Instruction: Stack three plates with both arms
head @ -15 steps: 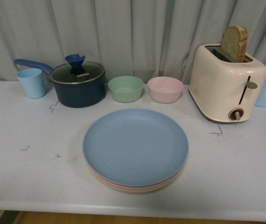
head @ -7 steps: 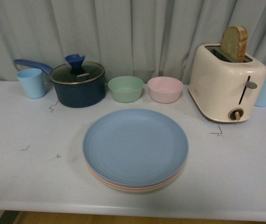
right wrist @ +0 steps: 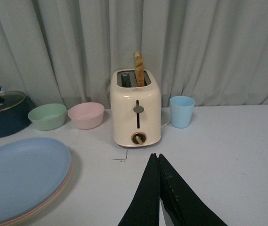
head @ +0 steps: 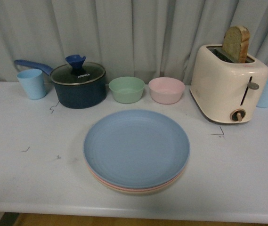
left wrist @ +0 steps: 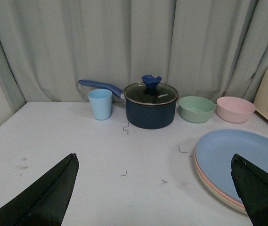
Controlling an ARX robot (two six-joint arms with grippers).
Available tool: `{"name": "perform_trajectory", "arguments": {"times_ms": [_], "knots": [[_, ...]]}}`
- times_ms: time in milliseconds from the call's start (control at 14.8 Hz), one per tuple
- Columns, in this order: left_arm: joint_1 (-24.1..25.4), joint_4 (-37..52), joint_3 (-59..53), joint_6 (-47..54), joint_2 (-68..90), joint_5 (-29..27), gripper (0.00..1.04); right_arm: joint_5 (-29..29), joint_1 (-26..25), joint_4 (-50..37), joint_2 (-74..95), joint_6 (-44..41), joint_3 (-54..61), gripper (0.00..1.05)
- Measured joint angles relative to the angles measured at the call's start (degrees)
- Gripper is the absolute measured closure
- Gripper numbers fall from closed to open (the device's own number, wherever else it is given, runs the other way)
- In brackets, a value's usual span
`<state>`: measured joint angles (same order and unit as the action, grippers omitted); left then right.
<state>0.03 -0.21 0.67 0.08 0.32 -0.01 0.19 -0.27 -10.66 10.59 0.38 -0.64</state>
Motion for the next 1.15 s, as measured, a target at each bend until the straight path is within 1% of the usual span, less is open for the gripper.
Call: {"name": "perform_trajectory", "arguments": {"times_ms": [68,135,203,406,473,744,947,1014,1082,1150], "knots": [[0.0,0.0,0.0,0.0,0.0,0.0,0.07,0.0,0.0,0.8,-0.8,0.0,0.0,1.03],[0.0,0.0,0.0,0.0,0.0,0.0,0.07,0.0,0.0,7.3,-4.8,0.0,0.0,1.03],[0.0,0.0,0.0,0.0,0.0,0.0,0.07,-0.2,0.0,10.6,-10.3,0.0,0.0,1.03],[0.0,0.0,0.0,0.0,0.0,0.0,0.07,-0.2,0.0,10.8,-10.4,0.0,0.0,1.03],[0.0,0.0,0.0,0.0,0.0,0.0,0.07,-0.2,0.0,10.9,-10.4,0.0,0.0,1.00],[0.0,0.0,0.0,0.0,0.0,0.0,0.07,-0.2,0.0,10.9,-10.4,0.0,0.0,0.53],[0.0,0.0,0.0,0.0,0.0,0.0,0.07,-0.2,0.0,10.9,-10.4,0.0,0.0,0.15],[0.0,0.0,0.0,0.0,0.0,0.0,0.07,-0.2,0.0,10.9,-10.4,0.0,0.0,0.04],[0.0,0.0,0.0,0.0,0.0,0.0,0.07,-0.2,0.0,10.9,-10.4,0.0,0.0,0.08],[0.0,0.0,0.0,0.0,0.0,0.0,0.07,-0.2,0.0,10.9,-10.4,0.0,0.0,0.07]]}}
